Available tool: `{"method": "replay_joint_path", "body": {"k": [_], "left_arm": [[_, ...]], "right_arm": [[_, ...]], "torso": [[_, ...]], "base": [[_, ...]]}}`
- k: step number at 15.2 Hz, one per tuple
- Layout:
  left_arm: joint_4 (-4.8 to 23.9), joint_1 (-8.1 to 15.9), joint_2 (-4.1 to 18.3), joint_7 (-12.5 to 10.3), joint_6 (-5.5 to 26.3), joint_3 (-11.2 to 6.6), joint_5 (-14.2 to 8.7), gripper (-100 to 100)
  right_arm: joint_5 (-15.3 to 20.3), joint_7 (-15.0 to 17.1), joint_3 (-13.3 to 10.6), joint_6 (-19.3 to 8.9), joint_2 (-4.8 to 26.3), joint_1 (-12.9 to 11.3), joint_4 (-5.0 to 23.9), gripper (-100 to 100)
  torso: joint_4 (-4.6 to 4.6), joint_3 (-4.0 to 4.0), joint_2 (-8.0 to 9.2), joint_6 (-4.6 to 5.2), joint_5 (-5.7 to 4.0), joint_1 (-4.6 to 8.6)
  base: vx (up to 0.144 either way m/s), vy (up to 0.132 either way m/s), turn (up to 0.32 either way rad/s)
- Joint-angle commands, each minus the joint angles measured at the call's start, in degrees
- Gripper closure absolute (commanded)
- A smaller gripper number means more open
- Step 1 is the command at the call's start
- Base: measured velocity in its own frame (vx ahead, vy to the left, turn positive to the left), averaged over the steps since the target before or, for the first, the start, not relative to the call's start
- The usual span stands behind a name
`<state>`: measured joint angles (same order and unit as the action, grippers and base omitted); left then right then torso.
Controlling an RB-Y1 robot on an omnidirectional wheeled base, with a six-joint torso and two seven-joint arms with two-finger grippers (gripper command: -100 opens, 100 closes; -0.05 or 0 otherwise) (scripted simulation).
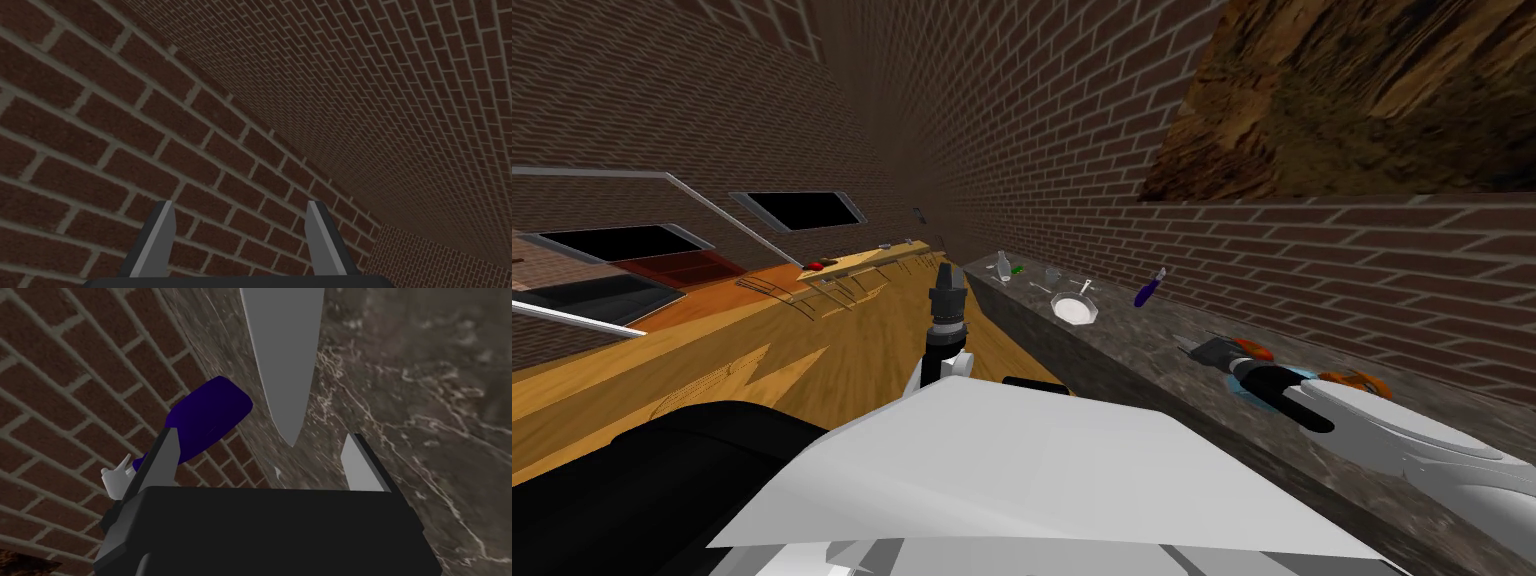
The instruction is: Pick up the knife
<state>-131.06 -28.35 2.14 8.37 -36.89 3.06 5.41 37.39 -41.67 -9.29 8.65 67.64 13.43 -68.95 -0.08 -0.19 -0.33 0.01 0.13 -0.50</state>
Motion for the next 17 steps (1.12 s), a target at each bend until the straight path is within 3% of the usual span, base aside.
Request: {"method": "replay_joint_path", "body": {"k": [1,3,7,8,9,13,16,17], "left_arm": [[0.00,0.00,0.00,0.00,0.00,0.00,0.00,0],[0.00,0.00,0.00,0.00,0.00,0.00,0.00,0],[0.01,0.02,0.02,0.00,0.01,-0.01,0.00,0],[0.01,0.02,0.02,0.00,0.01,-0.01,0.00,0],[0.01,0.01,0.02,0.00,0.01,-0.02,0.00,0],[0.01,0.01,0.01,0.00,0.00,-0.01,0.00,0],[0.00,-0.01,0.01,0.00,0.00,-0.02,0.00,0],[0.00,-0.01,0.01,0.00,0.00,-0.02,0.00,0]], "right_arm": [[0.93,-1.08,-0.17,0.22,0.42,0.04,1.91,-100],[0.87,-0.83,-0.46,-0.03,0.28,-0.19,1.73,-100],[0.89,-0.90,-0.94,-1.80,-1.85,-1.68,5.16,-100],[0.86,-0.84,-0.79,-1.37,-1.20,-1.15,4.14,-100],[0.86,-0.85,-0.79,-1.51,-1.31,-1.22,4.30,100],[0.87,-0.87,-0.93,-1.40,-1.42,-1.14,4.25,100],[0.99,-1.01,-0.58,-0.15,0.05,-0.40,2.35,100],[0.96,-1.04,-0.60,-0.60,-0.59,-0.81,3.32,100]], "torso": [[0.00,0.00,0.00,0.00,0.00,0.00],[0.03,0.07,0.12,0.01,-0.06,0.23],[0.10,0.25,0.45,-0.05,-0.17,0.74],[0.11,0.30,0.52,-0.04,-0.20,0.82],[0.12,0.30,0.51,0.01,-0.20,0.78],[0.16,0.26,0.39,0.05,-0.03,0.57],[0.15,0.26,0.38,0.26,0.01,0.45],[0.15,0.26,0.37,0.26,0.04,0.36]], "base": [[0.046,0.062,0.000],[0.030,0.034,0.001],[-0.044,-0.056,0.247],[-0.040,-0.051,0.098],[-0.013,-0.020,0.006],[-0.004,-0.001,0.002],[0.032,0.041,-0.280],[0.030,0.045,-0.154]]}}
